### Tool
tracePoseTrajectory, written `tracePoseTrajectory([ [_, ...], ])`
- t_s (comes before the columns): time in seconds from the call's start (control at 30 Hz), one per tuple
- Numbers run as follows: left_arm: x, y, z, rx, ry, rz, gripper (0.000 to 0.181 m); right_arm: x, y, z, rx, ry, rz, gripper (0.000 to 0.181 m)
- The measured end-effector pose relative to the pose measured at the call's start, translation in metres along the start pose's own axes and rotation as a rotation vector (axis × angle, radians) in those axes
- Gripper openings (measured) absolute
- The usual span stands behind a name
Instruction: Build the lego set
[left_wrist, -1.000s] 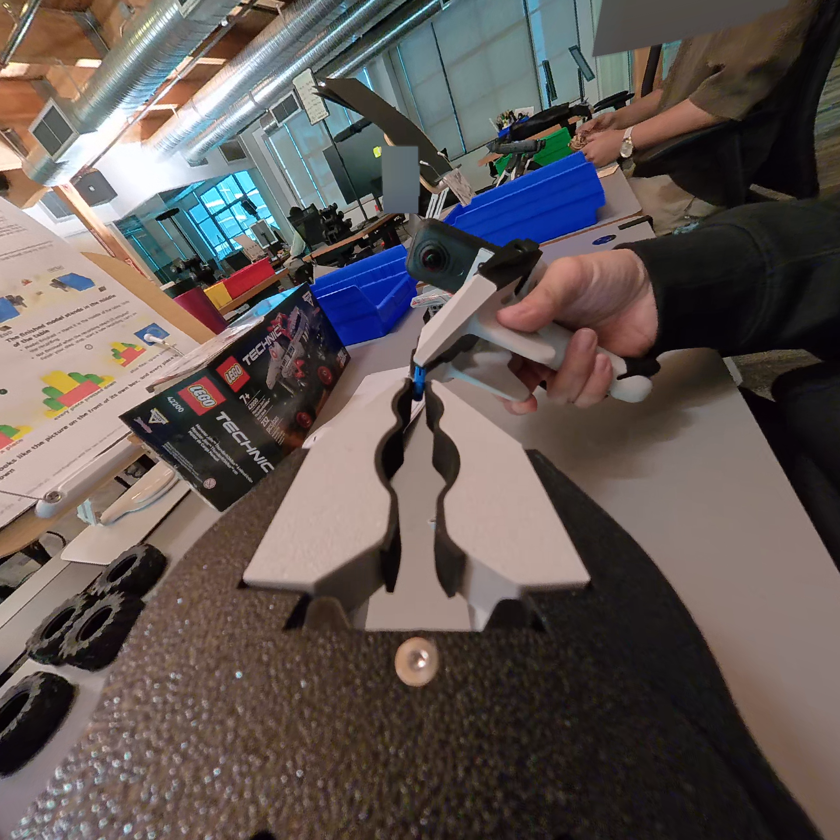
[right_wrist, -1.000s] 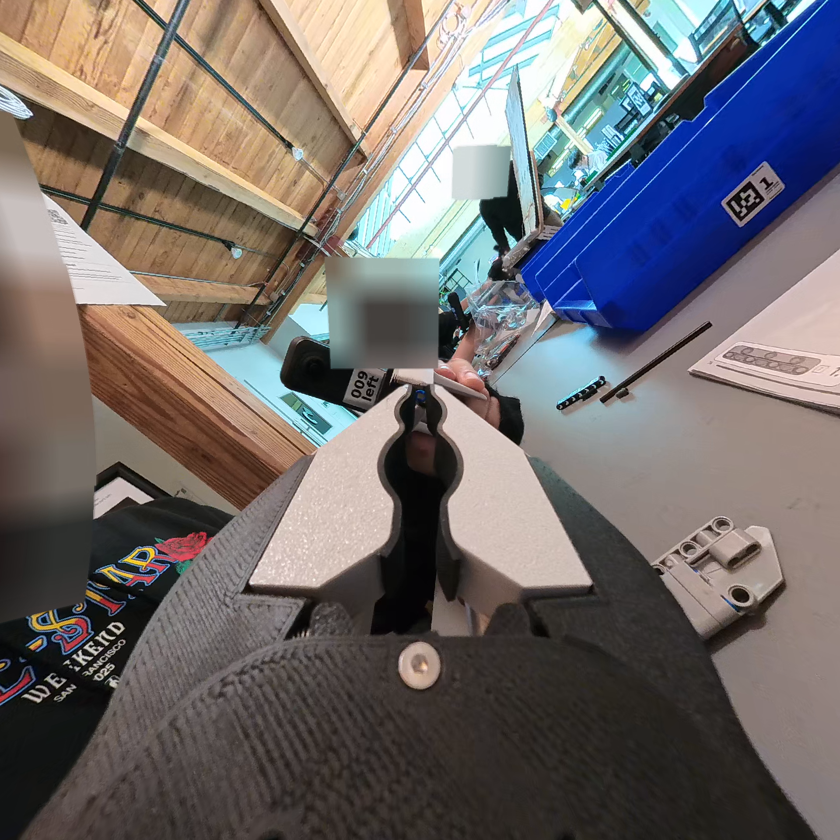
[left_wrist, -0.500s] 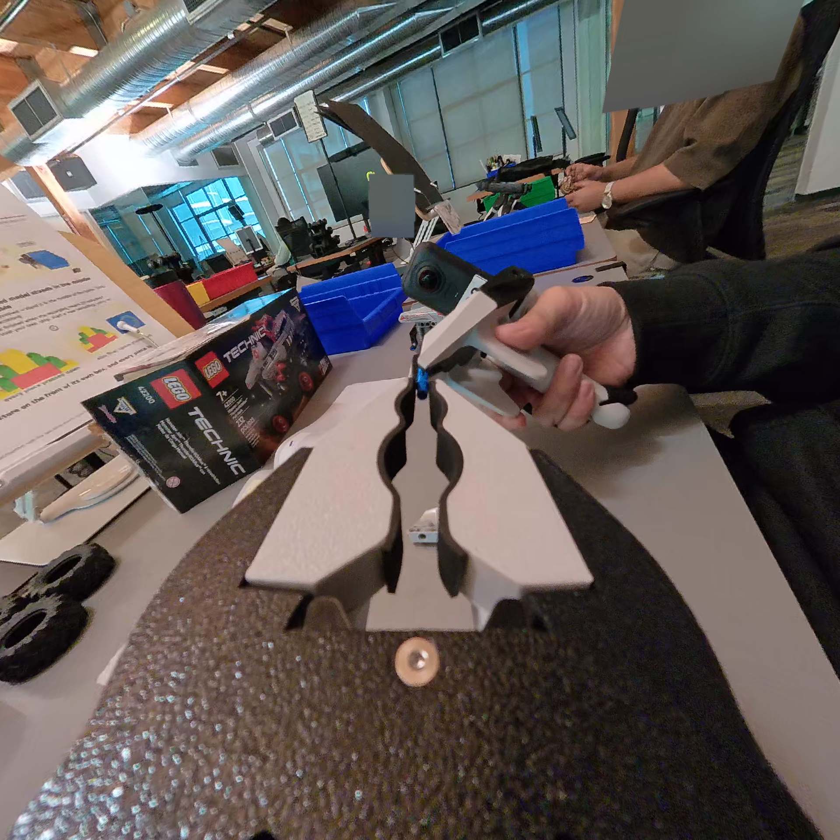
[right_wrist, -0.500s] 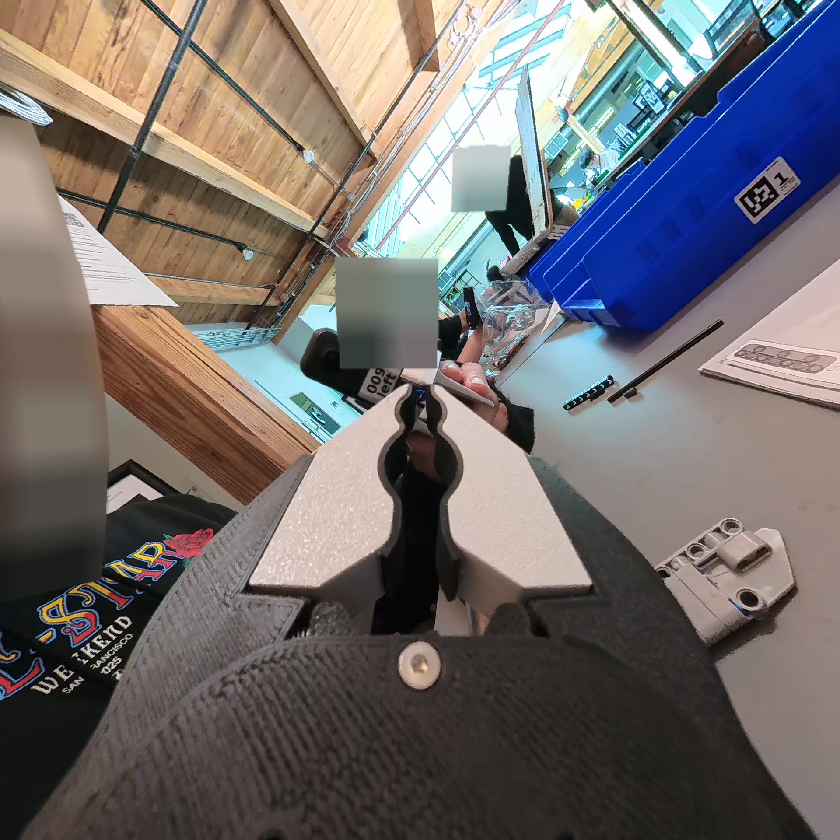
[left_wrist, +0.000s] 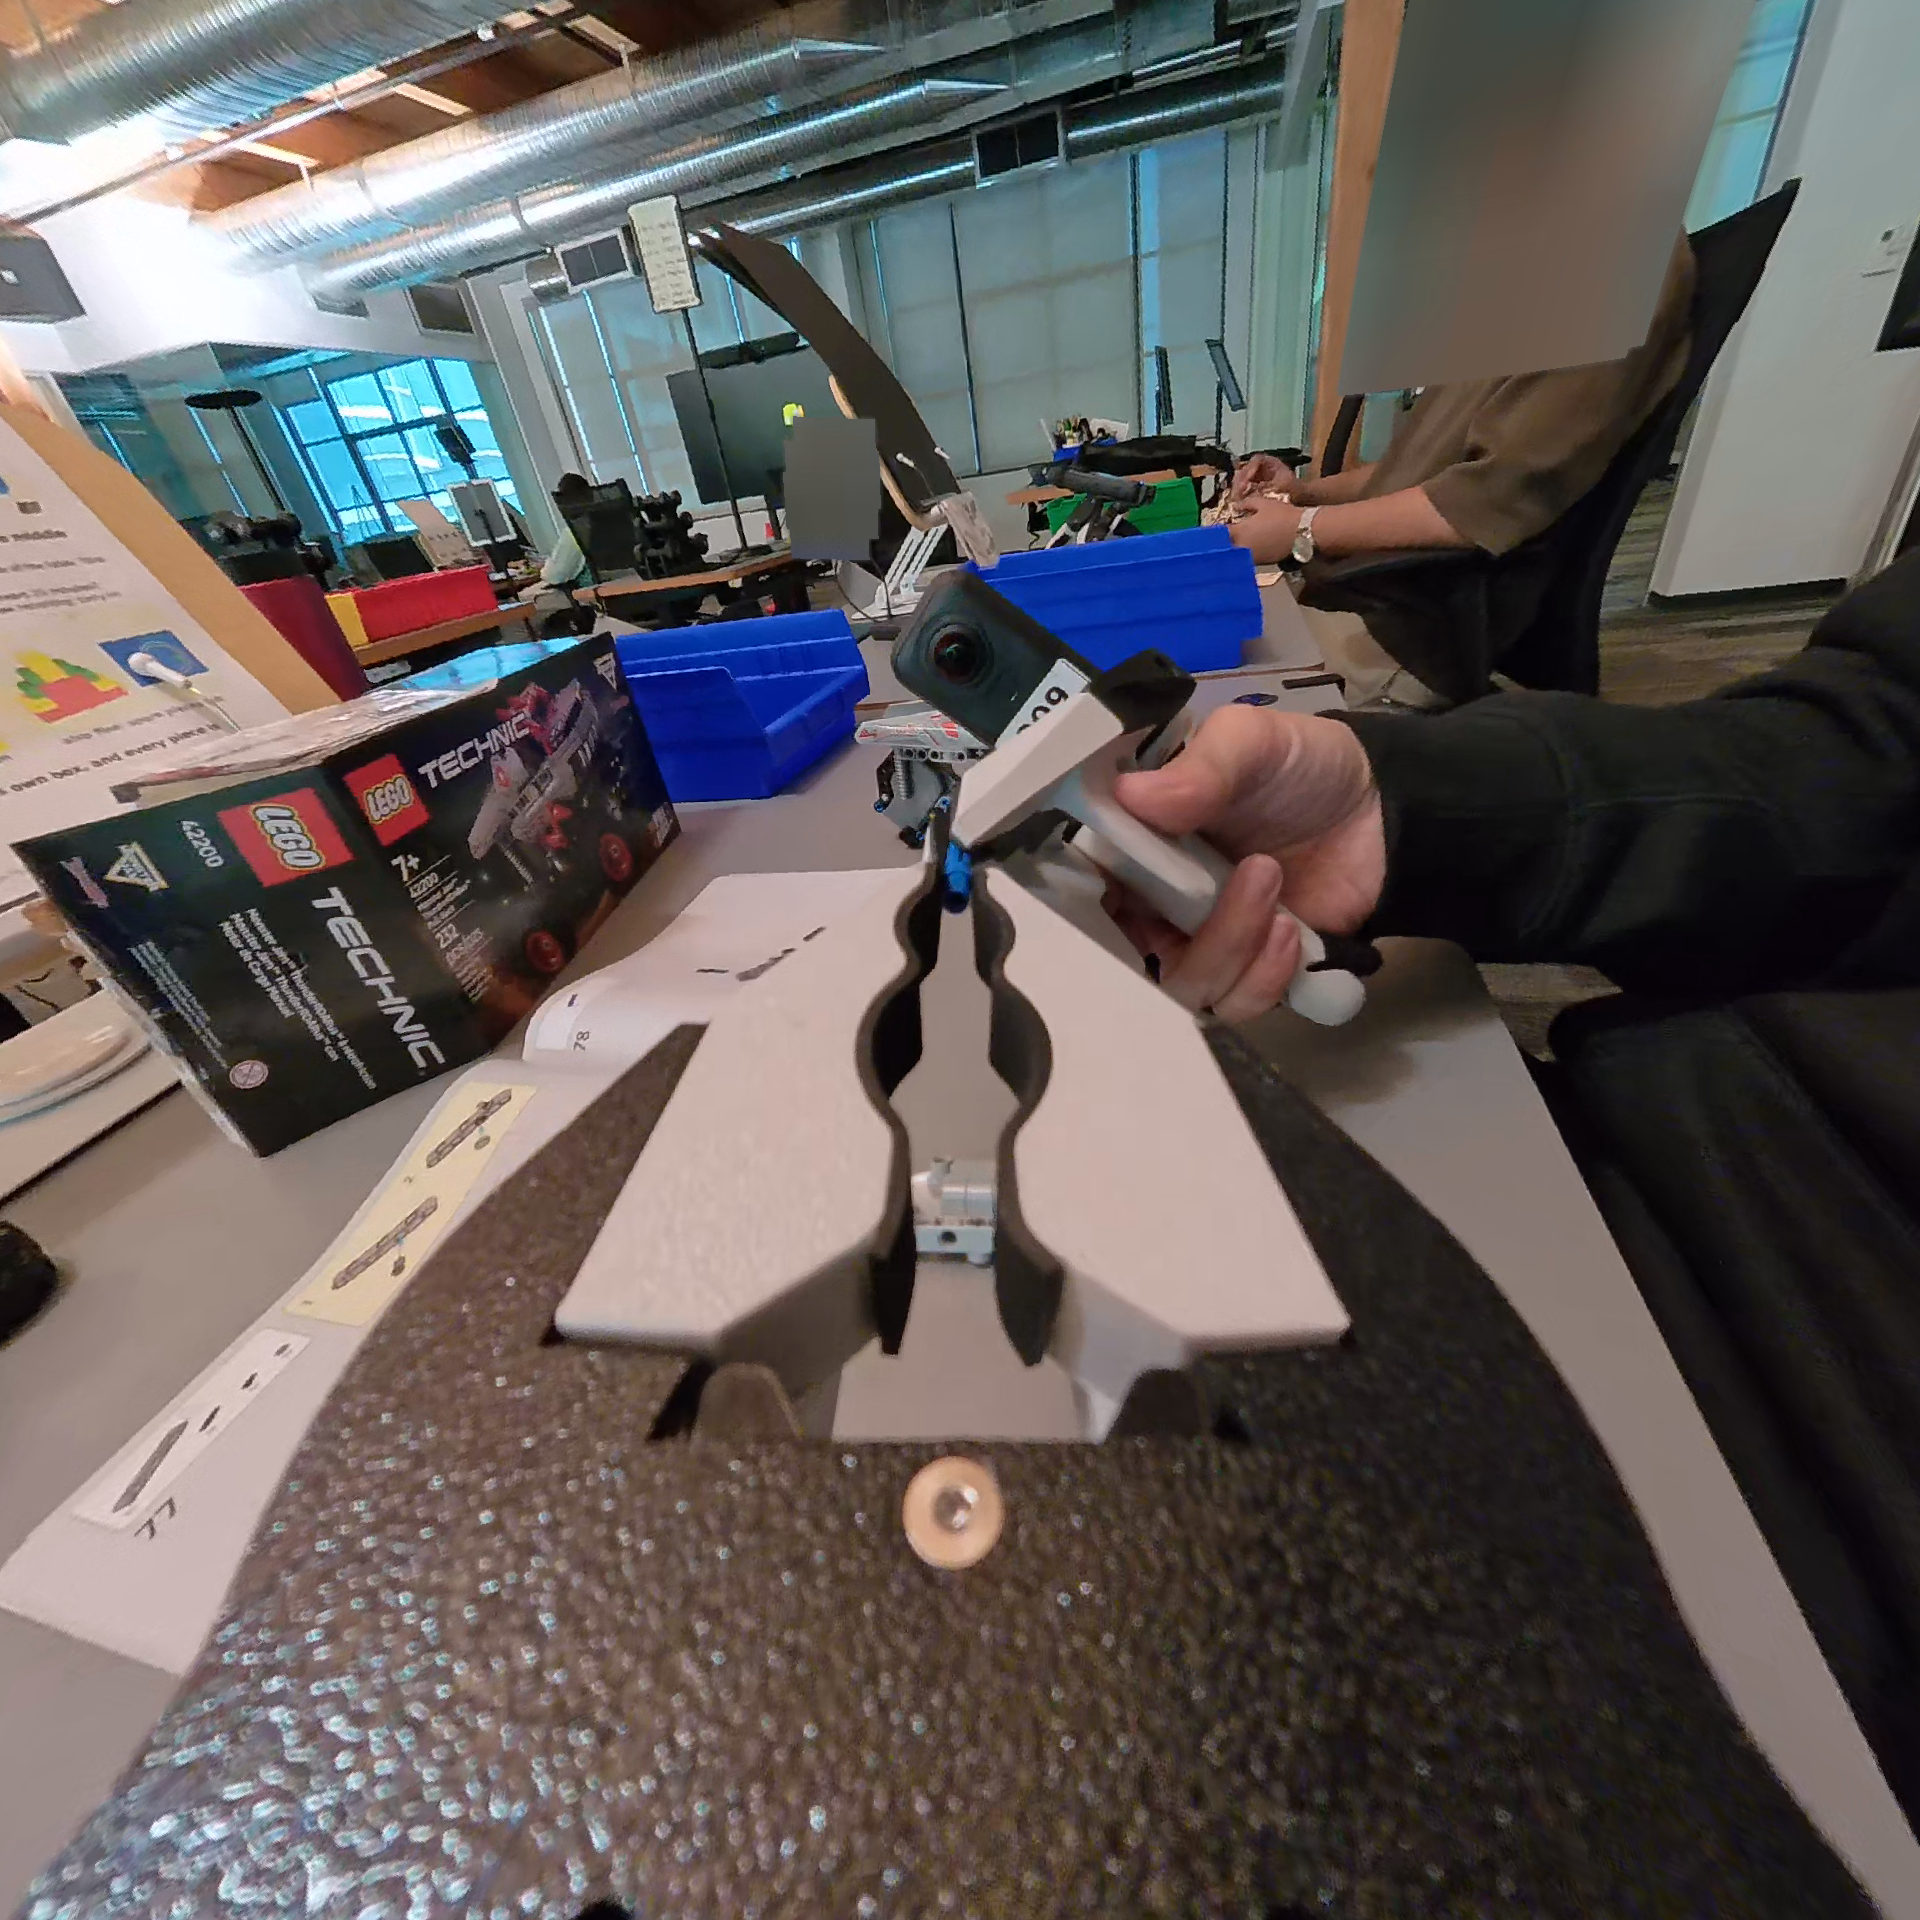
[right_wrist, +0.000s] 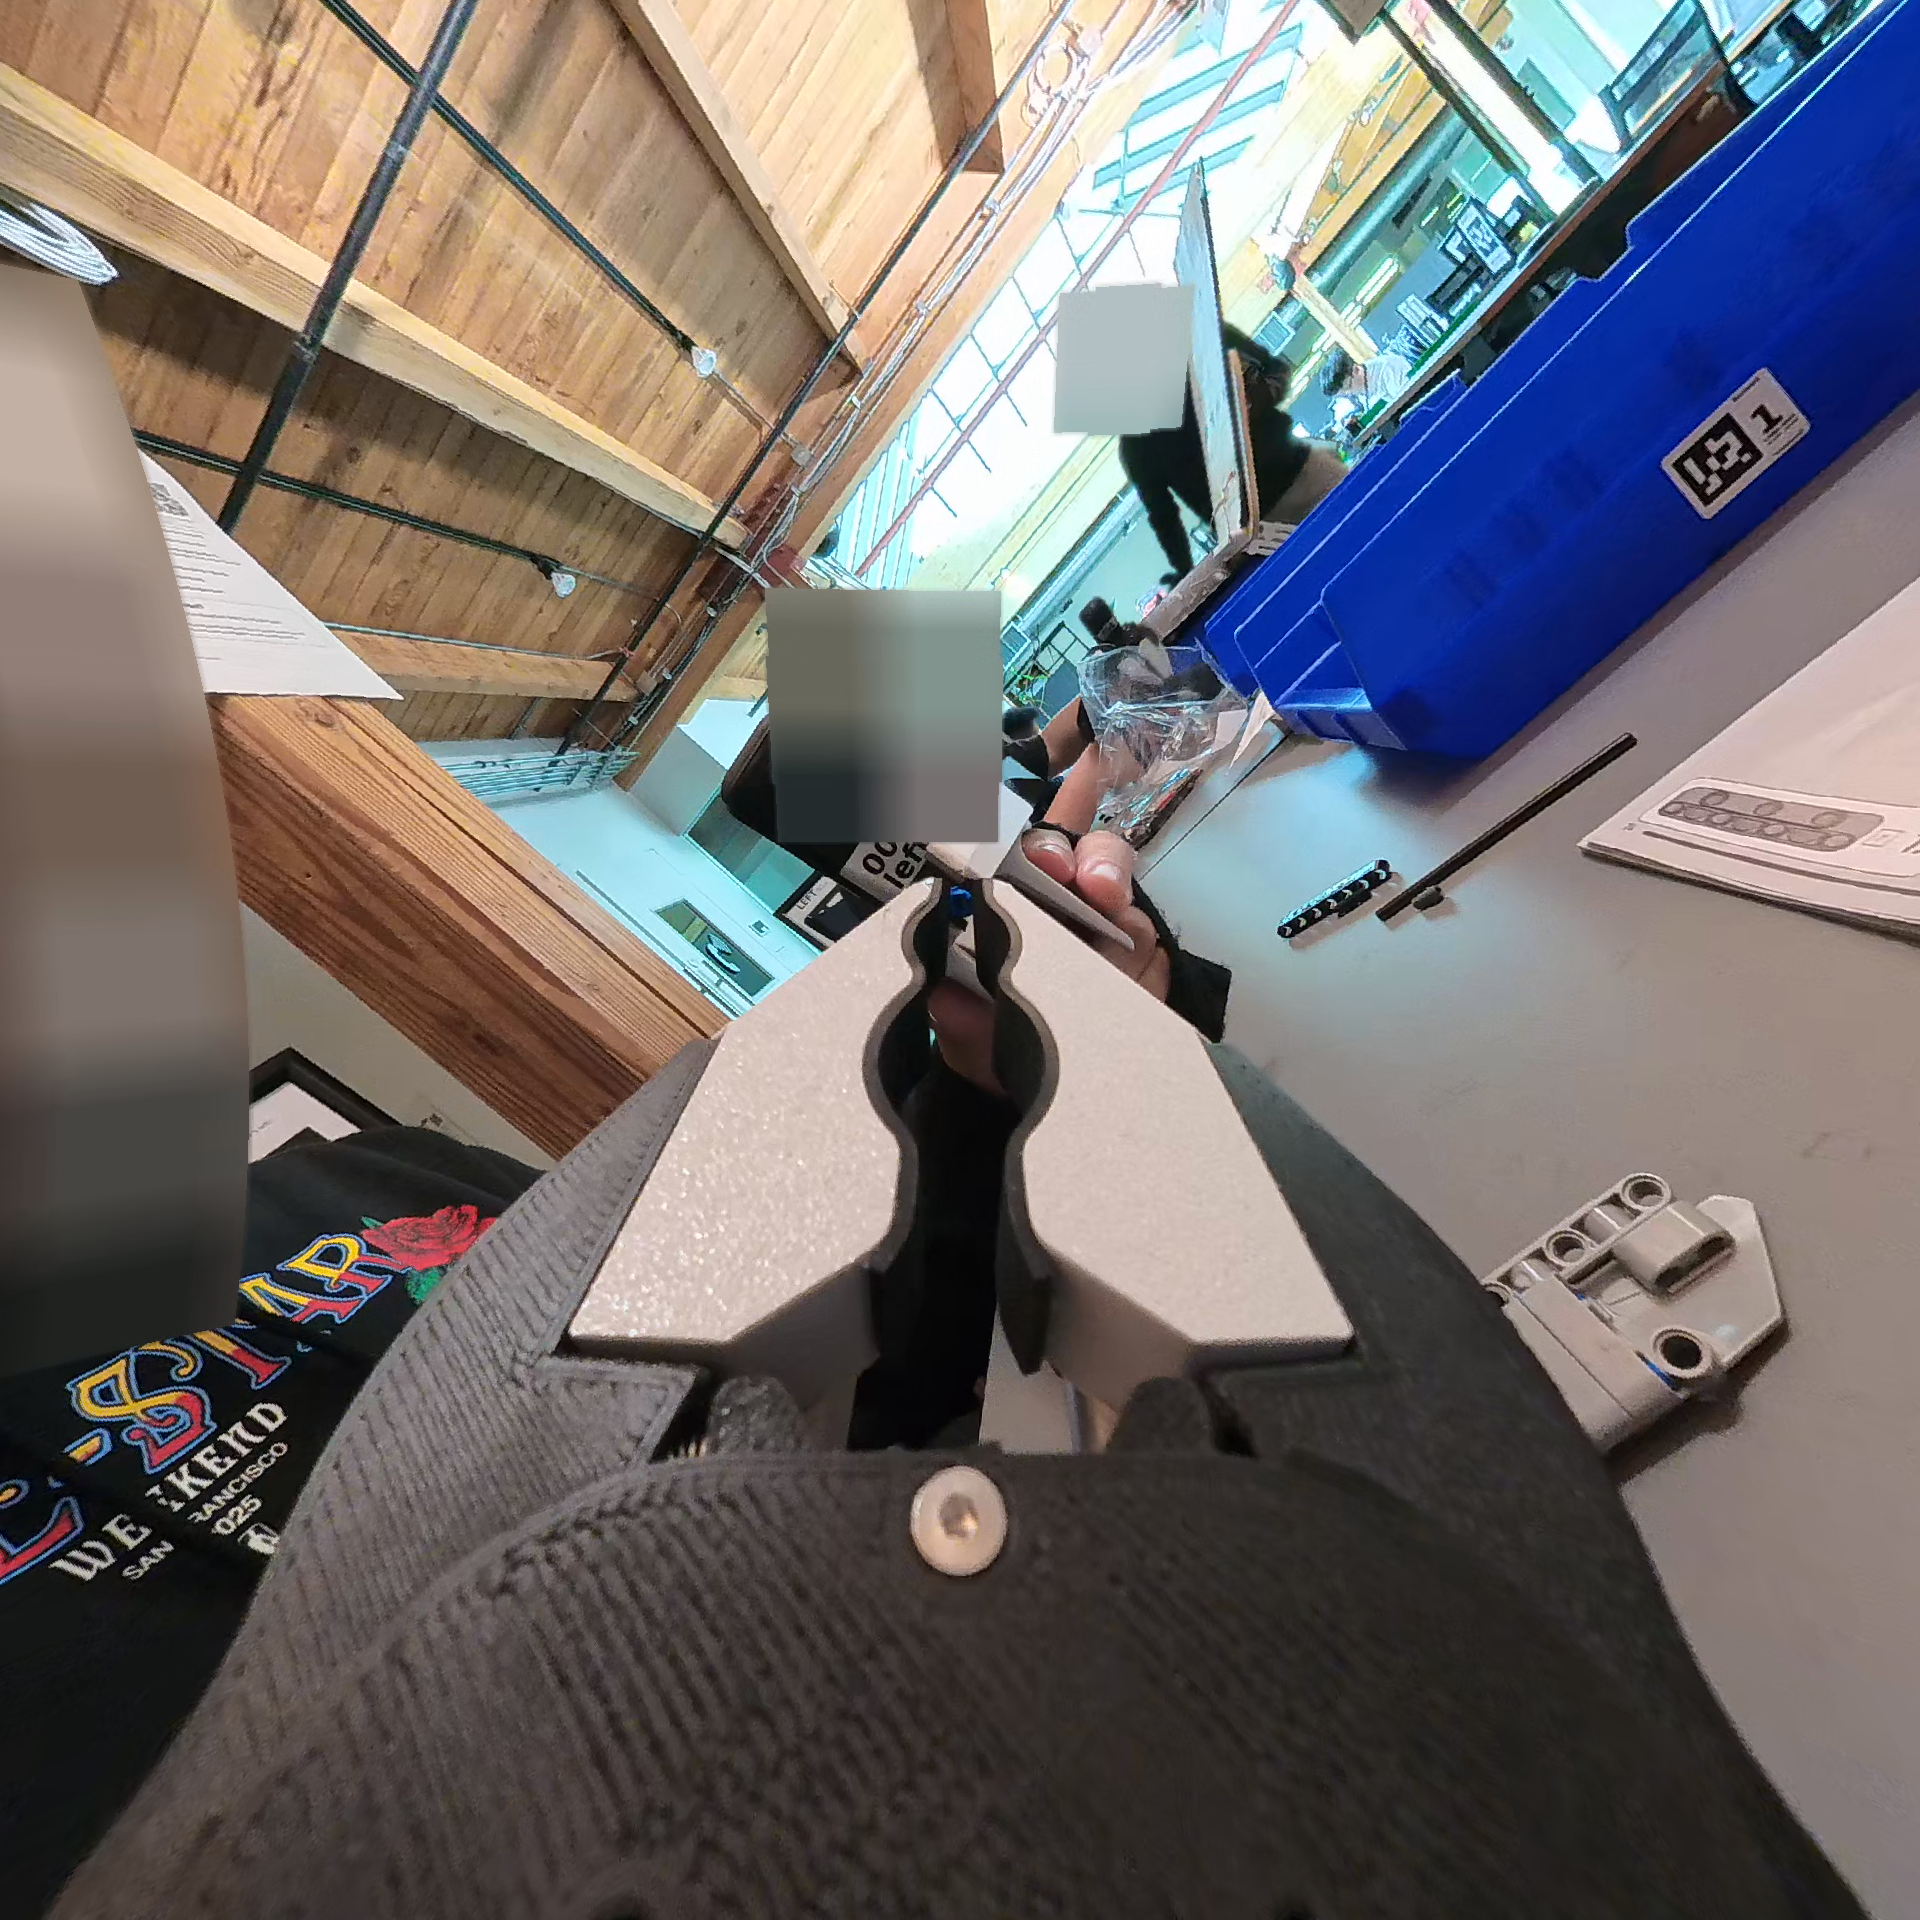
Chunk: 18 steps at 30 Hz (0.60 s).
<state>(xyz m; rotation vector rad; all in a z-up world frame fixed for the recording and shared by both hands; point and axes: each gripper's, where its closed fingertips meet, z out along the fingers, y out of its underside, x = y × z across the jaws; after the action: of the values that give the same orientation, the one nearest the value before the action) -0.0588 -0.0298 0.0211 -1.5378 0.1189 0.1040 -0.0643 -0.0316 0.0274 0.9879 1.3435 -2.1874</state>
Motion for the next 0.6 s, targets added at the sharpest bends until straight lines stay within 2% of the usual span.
tracePoseTrajectory([
  [0.23,-0.005,0.001,-0.002,-0.017,-0.026,-0.012,0.0,0.004,-0.002,-0.003,0.002,0.033,-0.022,0.002],
  [0.37,-0.006,0.008,-0.001,-0.084,-0.04,0.028,0.0,0.011,0.001,-0.005,-0.035,0.092,-0.061,0.002],
  [0.6,-0.002,0.009,0.001,-0.093,-0.021,0.049,0.0,0.013,0.004,-0.004,-0.046,0.08,-0.03,0.003],
])
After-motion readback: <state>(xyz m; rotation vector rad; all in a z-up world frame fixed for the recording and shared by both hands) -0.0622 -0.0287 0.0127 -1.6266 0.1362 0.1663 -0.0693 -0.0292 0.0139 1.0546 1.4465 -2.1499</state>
